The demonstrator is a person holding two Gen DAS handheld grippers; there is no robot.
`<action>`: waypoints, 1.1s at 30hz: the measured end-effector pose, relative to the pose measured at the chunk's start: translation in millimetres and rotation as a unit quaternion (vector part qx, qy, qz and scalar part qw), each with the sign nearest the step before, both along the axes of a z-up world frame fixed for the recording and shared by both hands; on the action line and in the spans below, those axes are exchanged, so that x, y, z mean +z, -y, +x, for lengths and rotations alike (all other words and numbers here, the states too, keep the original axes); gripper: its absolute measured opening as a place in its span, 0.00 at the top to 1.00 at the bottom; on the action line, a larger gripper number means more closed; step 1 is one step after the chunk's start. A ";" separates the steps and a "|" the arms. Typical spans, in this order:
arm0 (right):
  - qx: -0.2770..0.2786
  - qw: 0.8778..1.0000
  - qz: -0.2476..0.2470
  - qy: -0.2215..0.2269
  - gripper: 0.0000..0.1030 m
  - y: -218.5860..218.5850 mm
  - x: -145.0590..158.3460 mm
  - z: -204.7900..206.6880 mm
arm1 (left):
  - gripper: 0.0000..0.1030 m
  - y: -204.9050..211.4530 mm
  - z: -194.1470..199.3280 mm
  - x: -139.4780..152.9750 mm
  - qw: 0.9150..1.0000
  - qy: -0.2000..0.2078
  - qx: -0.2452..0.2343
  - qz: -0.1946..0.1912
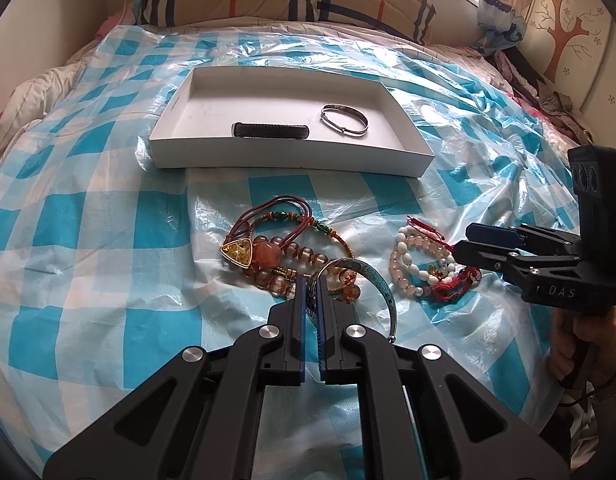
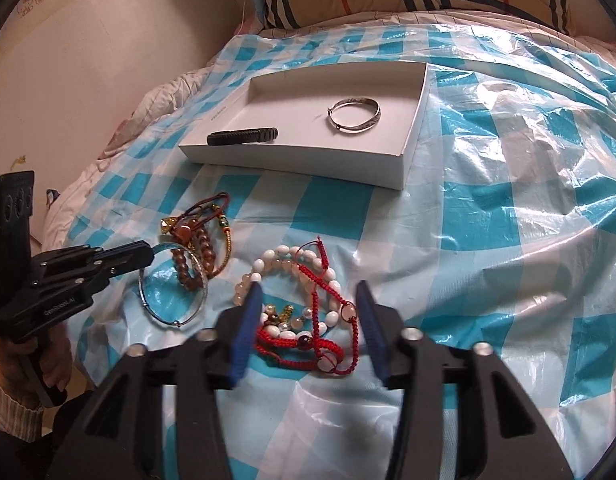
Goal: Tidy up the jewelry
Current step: 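Lift the red string bracelet with right tool while left tool lifts the bangle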
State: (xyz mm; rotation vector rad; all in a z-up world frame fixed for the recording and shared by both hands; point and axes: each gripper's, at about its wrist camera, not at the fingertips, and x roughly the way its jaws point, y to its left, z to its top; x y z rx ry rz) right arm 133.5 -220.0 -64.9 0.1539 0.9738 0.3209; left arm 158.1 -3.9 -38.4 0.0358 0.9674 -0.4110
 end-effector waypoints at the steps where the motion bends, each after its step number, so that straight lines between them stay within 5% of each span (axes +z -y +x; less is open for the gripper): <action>1: -0.001 1.000 -0.006 -0.003 0.50 -0.7 -2.6 1.9 | 0.96 0.2 -0.2 -1.0 1.000 0.000 -0.001 0.000; 4: 0.004 1.000 -0.018 -0.011 0.58 -3.0 -9.8 7.6 | 0.96 0.7 0.0 -2.4 1.000 -0.001 -0.001 0.001; 6: 0.009 0.999 -0.023 -0.021 0.81 -3.8 -15.9 10.8 | 0.96 0.7 0.0 -2.4 1.000 -0.001 -0.001 0.001; 9: 0.002 1.000 -0.001 -0.017 0.96 4.1 -13.2 8.8 | 0.96 0.7 0.1 -2.2 1.000 0.000 -0.001 0.001; 19: -0.024 0.994 0.100 0.022 0.96 26.5 20.7 -9.1 | 0.96 0.2 -0.6 6.6 1.000 0.011 0.003 -0.009; 33: -0.016 0.985 0.124 0.116 0.96 10.4 68.8 4.9 | 0.96 3.3 19.1 43.5 0.997 0.066 0.027 -0.042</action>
